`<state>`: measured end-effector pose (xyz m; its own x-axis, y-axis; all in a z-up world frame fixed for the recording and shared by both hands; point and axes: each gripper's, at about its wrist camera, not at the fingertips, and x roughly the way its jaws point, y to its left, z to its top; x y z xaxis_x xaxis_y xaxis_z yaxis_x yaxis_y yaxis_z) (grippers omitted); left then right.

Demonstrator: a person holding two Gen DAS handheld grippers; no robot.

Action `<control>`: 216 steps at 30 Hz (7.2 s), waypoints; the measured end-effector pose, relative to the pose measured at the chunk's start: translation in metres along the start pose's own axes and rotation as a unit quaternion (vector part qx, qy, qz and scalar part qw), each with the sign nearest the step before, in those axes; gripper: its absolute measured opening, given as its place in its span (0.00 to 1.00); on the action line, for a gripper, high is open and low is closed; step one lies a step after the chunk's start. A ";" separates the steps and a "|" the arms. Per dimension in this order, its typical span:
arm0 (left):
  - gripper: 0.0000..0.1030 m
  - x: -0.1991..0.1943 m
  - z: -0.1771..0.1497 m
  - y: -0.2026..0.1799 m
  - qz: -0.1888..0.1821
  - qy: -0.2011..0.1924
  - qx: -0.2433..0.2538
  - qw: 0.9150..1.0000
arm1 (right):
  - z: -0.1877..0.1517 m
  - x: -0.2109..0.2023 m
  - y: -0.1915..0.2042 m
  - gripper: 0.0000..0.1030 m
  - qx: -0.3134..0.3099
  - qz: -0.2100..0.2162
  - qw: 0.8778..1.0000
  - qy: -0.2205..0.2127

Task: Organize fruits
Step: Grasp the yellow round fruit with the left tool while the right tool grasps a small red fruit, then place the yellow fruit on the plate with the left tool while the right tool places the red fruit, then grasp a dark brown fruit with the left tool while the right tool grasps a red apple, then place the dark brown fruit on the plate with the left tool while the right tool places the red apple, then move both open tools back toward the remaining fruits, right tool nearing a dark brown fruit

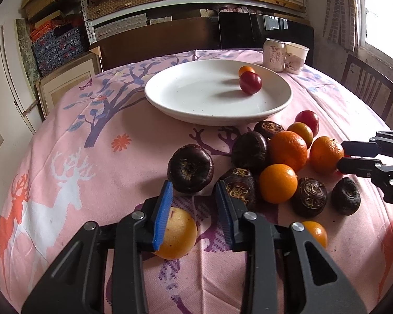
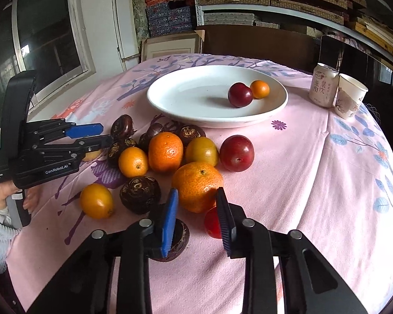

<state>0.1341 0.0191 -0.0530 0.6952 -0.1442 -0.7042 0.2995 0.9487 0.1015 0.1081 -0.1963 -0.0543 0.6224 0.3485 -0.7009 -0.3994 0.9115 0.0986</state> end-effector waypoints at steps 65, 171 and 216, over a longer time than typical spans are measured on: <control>0.92 0.057 0.100 0.021 0.023 -0.032 -0.015 0.999 | 0.104 0.059 -0.051 0.53 0.105 -0.004 0.994 -0.033; 0.41 0.006 0.046 0.032 -0.048 -0.037 -0.029 0.998 | 0.031 0.010 -0.065 0.36 0.209 0.024 0.975 -0.074; 0.95 -0.008 0.005 0.008 -0.024 -0.029 0.023 0.999 | 0.025 -0.013 -0.058 0.82 0.201 -0.004 0.974 -0.103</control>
<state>0.1341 0.0261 -0.0436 0.7163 -0.2063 -0.6666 0.3620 0.9265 0.1023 0.1393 -0.2480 -0.0331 0.7632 0.3389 -0.5502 -0.1228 0.9120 0.3914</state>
